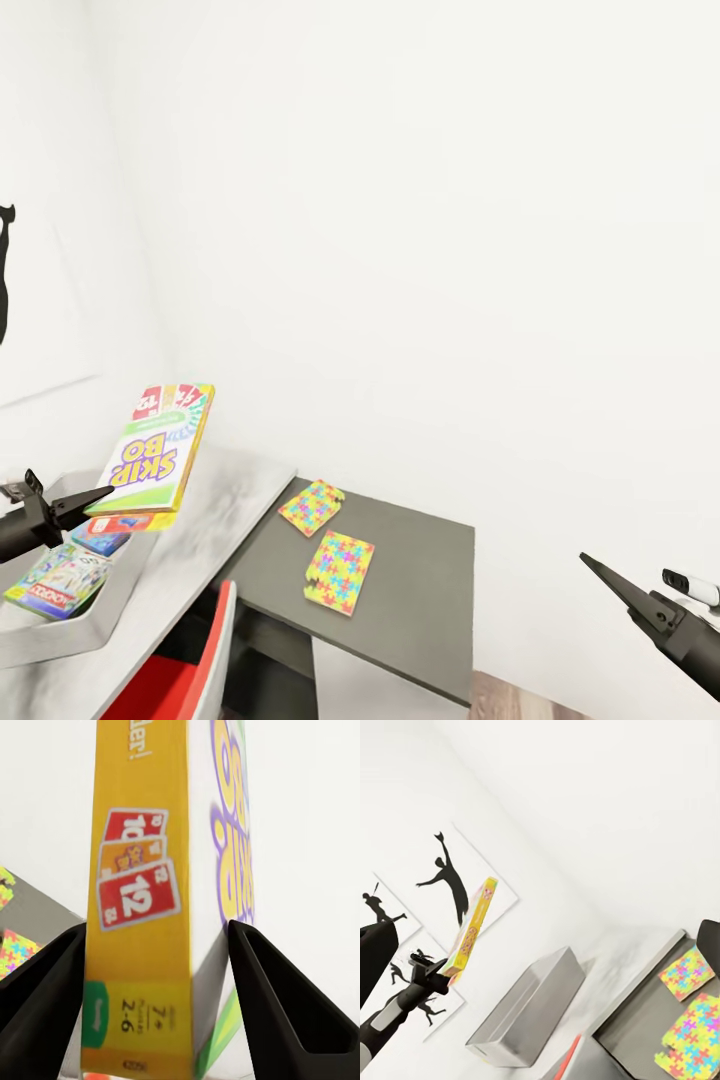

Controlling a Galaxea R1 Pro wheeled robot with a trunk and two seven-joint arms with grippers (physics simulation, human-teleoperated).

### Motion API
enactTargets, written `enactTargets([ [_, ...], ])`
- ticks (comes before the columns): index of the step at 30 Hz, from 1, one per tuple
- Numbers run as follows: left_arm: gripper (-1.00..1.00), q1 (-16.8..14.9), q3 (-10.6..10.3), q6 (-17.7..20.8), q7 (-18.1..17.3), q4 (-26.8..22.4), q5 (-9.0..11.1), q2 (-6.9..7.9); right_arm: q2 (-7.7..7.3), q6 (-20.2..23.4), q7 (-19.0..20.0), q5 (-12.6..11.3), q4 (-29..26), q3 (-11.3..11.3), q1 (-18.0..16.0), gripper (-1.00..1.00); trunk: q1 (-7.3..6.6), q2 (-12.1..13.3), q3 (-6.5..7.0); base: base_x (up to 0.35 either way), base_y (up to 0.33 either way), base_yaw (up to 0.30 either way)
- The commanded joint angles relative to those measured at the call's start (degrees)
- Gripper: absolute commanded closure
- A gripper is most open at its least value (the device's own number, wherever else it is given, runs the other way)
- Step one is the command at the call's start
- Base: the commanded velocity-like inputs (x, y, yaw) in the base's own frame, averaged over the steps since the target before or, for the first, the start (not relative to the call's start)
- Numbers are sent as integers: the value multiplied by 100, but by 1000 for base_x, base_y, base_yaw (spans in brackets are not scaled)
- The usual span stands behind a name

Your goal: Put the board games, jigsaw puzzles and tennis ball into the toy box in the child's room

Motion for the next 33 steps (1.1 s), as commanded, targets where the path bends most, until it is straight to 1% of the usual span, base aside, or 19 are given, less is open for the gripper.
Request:
enactTargets([
  [1,100,-3,3,50,-8,2,33,0,0,50,10,-12,-1,-3,-1,-100,4,-4,-2,236,175,3],
  [8,100,1,3,47,-14,1,35,0,0,51,10,-18,3,-8,1,-100,4,-4,-2,199,123,1],
  [13,100,2,3,48,-16,2,35,0,0,50,10,-20,3,-9,-1,-100,4,-4,-2,52,152,0],
  [27,100,2,3,46,-16,2,33,0,0,45,9,-15,6,-3,-2,-100,4,-4,-2,30,90,0],
  [33,100,2,3,46,-16,2,36,0,0,45,9,-16,3,-3,-2,-100,4,-4,-2,166,130,0],
])
